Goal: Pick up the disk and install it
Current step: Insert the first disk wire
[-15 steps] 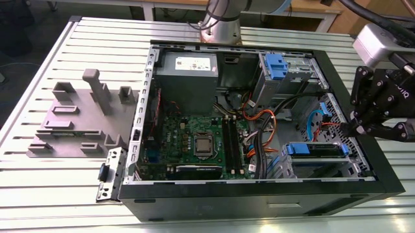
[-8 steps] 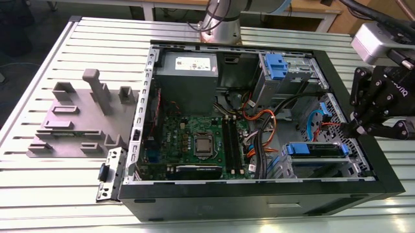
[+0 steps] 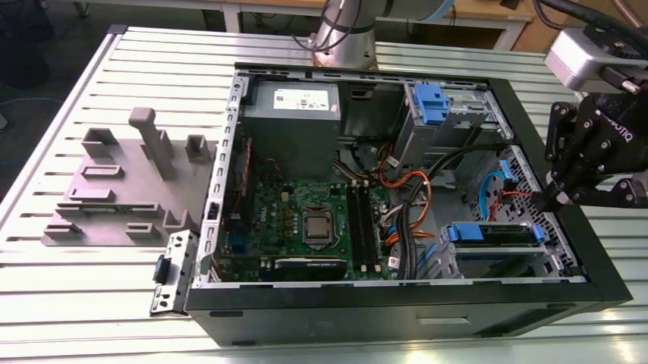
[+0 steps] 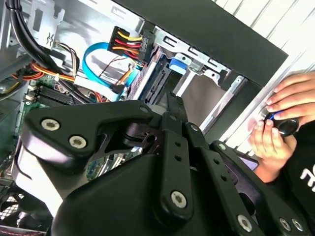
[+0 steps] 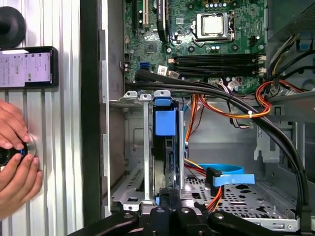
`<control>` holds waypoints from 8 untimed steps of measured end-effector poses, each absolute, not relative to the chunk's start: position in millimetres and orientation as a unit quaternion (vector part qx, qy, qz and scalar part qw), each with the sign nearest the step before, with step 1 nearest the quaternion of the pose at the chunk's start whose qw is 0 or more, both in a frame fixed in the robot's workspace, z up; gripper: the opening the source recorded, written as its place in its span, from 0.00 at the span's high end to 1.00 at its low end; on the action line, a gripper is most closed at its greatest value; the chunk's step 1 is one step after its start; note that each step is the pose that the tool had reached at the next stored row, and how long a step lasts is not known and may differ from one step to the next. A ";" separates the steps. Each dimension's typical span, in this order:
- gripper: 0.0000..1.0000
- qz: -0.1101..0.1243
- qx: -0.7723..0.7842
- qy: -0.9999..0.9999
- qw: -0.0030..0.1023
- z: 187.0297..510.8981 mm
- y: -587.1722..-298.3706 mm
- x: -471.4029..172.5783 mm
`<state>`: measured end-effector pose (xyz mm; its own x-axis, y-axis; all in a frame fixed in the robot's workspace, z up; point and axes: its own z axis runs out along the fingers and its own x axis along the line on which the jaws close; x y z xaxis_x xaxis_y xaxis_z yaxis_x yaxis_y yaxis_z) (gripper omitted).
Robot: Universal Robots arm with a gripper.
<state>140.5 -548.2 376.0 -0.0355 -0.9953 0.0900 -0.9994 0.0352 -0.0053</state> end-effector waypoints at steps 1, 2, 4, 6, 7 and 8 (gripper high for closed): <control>0.89 0.034 0.694 -0.719 0.031 376.0 -546.4 140.6; 0.89 0.034 0.694 -0.718 0.031 375.9 -545.2 140.7; 0.89 0.034 0.696 -0.717 0.031 375.7 -543.5 140.9; 0.89 0.034 0.702 -0.711 0.031 375.3 -543.2 140.9; 0.89 0.034 0.707 -0.706 0.031 374.9 -543.1 140.9; 0.89 0.035 0.713 -0.700 0.030 374.6 -543.1 140.9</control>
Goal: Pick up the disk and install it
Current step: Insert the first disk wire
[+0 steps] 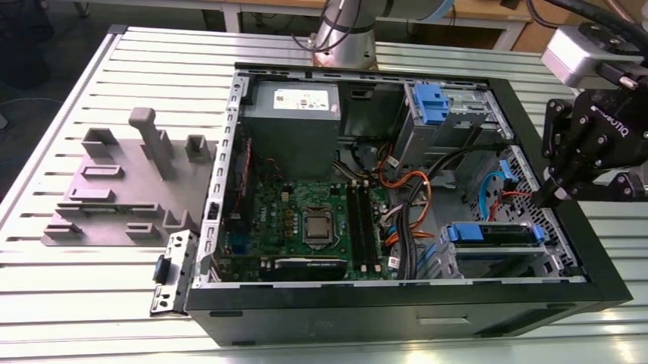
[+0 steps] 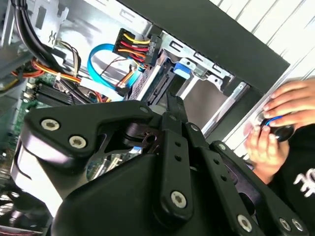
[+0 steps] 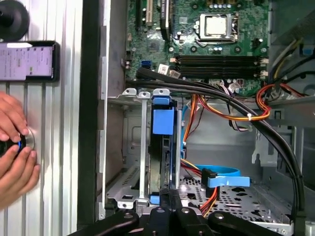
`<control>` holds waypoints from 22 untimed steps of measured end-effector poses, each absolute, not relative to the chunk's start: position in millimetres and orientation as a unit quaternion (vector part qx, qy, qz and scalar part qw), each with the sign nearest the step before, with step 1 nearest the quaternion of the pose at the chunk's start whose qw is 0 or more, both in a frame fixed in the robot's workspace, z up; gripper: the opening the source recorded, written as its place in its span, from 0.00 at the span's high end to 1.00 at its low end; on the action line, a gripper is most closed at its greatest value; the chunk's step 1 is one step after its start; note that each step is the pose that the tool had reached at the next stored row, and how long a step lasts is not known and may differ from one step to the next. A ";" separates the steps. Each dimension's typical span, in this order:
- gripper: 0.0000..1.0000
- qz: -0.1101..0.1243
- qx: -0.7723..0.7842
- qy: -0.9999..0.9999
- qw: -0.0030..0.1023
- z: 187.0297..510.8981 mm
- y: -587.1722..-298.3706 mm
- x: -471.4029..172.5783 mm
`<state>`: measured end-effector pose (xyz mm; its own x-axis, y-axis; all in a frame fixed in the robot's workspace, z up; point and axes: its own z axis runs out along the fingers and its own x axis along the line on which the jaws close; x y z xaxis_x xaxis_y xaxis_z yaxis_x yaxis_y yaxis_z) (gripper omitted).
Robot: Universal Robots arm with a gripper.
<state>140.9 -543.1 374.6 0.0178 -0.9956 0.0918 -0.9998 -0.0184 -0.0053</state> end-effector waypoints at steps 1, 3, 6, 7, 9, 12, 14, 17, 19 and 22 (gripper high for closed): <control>0.89 0.035 0.719 -0.694 0.030 374.2 -543.1 140.9; 0.89 0.035 0.723 -0.689 0.030 373.7 -543.0 141.7; 0.89 0.031 0.724 -0.689 0.034 372.9 -540.6 144.6; 0.89 0.030 0.724 -0.688 0.035 372.5 -539.7 145.4; 0.89 0.028 0.724 -0.688 0.037 371.6 -537.6 147.1; 0.89 0.026 0.724 -0.688 0.039 370.4 -532.8 149.1; 0.89 0.025 0.724 -0.688 0.040 369.6 -529.1 150.1; 0.89 0.023 0.724 -0.688 0.041 367.2 -523.6 151.6; 0.89 0.023 0.724 -0.688 0.042 365.1 -520.5 152.4; 0.89 0.023 0.724 -0.688 0.044 361.2 -516.8 152.9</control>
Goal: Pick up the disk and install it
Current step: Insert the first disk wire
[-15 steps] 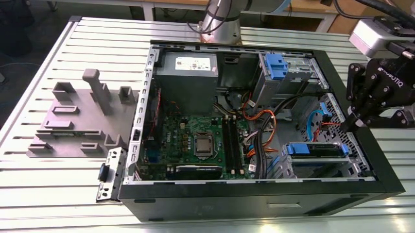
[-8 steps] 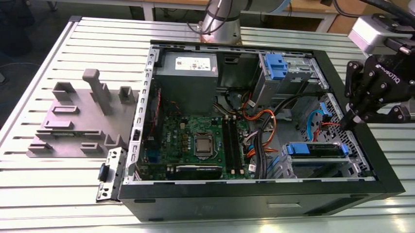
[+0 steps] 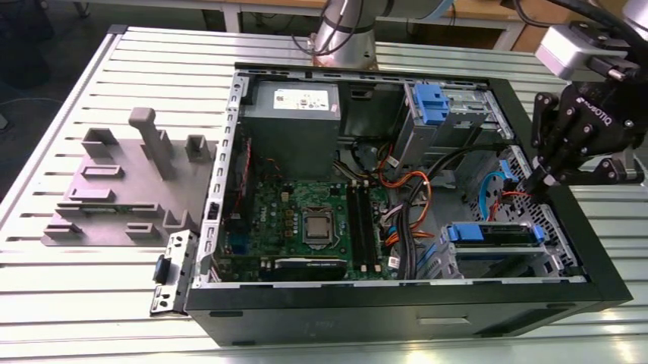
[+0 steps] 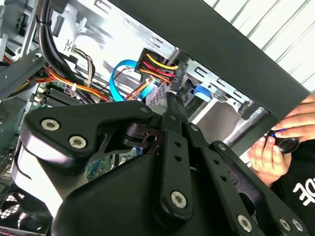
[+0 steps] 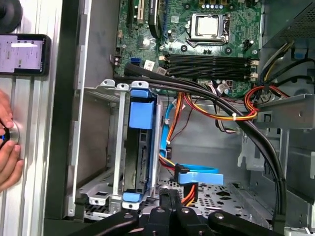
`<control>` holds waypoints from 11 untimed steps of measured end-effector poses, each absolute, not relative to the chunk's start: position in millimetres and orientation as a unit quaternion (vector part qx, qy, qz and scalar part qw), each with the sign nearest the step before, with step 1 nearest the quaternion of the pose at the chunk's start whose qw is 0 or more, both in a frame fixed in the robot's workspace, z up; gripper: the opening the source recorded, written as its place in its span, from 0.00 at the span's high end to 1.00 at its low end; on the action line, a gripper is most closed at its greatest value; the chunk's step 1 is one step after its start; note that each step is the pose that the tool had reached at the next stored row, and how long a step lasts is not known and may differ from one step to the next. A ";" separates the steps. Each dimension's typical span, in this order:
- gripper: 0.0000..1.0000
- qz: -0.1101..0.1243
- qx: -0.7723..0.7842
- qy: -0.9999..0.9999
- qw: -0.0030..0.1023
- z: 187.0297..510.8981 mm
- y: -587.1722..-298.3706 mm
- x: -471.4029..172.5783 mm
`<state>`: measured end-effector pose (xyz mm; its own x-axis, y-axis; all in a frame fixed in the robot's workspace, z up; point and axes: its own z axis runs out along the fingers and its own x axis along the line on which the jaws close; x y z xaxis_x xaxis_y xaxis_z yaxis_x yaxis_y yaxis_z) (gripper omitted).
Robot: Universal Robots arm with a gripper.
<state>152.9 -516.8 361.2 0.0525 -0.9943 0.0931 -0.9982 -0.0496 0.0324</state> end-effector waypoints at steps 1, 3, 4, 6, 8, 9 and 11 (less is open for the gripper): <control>0.89 0.023 0.724 -0.688 0.045 360.0 -516.0 153.1; 0.89 0.023 0.724 -0.687 0.050 358.6 -515.3 153.5; 0.89 0.023 0.725 -0.687 0.052 358.6 -515.1 153.9; 0.89 0.022 0.726 -0.686 0.053 358.8 -515.1 155.0; 0.89 0.022 0.728 -0.683 0.053 358.7 -515.0 156.2; 0.89 0.022 0.730 -0.681 0.053 358.7 -515.0 156.7; 0.89 0.023 0.735 -0.675 0.053 358.7 -515.1 156.9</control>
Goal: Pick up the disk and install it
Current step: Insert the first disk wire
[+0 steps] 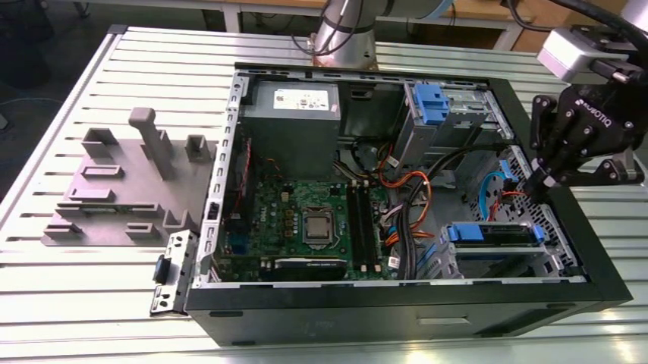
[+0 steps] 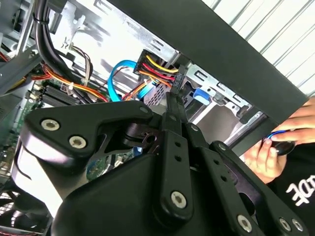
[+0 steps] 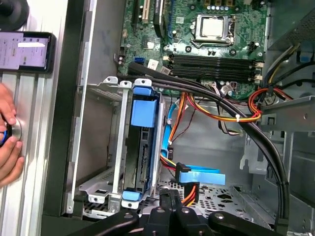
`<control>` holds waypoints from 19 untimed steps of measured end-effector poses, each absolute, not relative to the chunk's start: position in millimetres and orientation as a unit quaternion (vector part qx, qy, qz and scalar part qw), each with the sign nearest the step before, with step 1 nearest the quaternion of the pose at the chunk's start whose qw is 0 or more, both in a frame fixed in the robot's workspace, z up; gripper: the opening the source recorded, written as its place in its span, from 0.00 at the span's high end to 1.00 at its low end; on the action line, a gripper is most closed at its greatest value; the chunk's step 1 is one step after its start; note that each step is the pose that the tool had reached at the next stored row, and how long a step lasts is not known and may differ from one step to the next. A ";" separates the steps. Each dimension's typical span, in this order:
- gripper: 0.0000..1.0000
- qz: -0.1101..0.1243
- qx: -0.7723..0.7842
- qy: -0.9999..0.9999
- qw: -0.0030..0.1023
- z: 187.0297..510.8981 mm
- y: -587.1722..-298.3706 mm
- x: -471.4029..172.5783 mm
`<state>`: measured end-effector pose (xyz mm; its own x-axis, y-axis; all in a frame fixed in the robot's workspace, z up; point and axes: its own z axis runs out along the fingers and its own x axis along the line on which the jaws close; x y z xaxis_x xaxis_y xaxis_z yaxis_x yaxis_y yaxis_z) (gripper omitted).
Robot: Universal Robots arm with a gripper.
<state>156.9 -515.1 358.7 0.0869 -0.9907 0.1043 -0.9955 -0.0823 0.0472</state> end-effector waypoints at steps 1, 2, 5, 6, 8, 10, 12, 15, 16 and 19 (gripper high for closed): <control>0.89 0.023 0.739 -0.672 0.053 358.6 -515.1 157.0; 0.89 0.023 0.742 -0.668 0.052 358.6 -515.1 157.1; 0.89 0.025 0.746 -0.664 0.055 358.5 -515.1 157.7; 0.89 0.025 0.746 -0.663 0.057 358.5 -515.1 158.3; 0.89 0.027 0.746 -0.663 0.060 358.7 -515.0 159.5; 0.89 0.027 0.746 -0.663 0.066 358.6 -514.9 161.1; 0.83 0.030 0.745 -0.662 0.074 358.5 -514.8 162.4; 0.70 0.032 0.746 -0.661 0.078 358.7 -514.7 163.6; 0.70 0.032 0.747 -0.660 0.078 358.7 -514.7 163.8; 0.70 0.033 0.753 -0.653 0.078 358.4 -514.7 164.1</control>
